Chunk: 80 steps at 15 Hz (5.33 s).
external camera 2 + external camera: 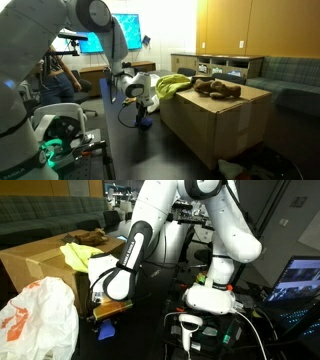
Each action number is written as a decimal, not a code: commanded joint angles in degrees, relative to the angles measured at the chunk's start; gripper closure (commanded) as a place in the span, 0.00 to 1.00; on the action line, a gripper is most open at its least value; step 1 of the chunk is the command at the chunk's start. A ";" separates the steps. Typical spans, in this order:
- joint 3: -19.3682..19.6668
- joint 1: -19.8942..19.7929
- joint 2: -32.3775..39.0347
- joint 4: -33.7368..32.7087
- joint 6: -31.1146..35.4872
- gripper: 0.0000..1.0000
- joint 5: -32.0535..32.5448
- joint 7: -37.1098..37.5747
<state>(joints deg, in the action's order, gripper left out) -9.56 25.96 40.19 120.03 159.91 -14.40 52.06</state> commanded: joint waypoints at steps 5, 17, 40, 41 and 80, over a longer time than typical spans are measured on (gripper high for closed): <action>5.31 5.79 -5.46 1.16 -6.14 0.67 6.59 1.20; 0.39 3.39 -27.72 9.31 -29.33 0.67 17.84 0.38; 2.18 -9.67 -32.29 4.14 -30.34 0.67 20.12 -0.50; 2.28 -9.54 -33.37 4.15 -30.55 0.67 21.23 1.01; 5.97 -16.83 -6.53 -53.90 -55.51 0.12 9.98 4.88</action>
<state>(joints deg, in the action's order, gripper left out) -4.12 9.61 29.71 72.88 107.83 -1.80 58.79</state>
